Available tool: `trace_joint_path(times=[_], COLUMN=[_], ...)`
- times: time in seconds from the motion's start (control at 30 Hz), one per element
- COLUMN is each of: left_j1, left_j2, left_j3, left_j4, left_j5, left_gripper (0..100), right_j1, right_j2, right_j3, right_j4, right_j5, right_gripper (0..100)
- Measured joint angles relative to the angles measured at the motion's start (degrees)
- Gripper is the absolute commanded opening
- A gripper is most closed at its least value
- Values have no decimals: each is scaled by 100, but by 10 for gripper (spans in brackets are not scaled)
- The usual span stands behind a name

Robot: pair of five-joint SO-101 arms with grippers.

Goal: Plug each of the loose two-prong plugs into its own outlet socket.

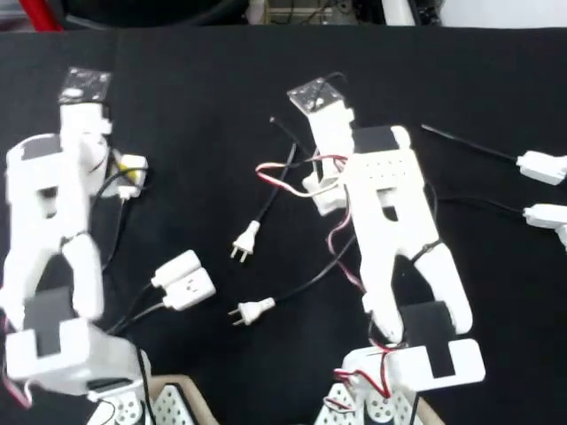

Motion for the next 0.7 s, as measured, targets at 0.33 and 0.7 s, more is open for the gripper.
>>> trace_joint_path(times=[0.33,0.7], left_j1=[290,202], left_j2=[914,2725], left_j3=[-853,-1679], left_j4=[756,-132], left_j5=[-404,-686], left_gripper=[298,245], right_j1=[0,0], right_j2=[18,18], right_j3=[0,0], right_j4=[-105,-114], right_j5=[0,0], right_gripper=[11,11])
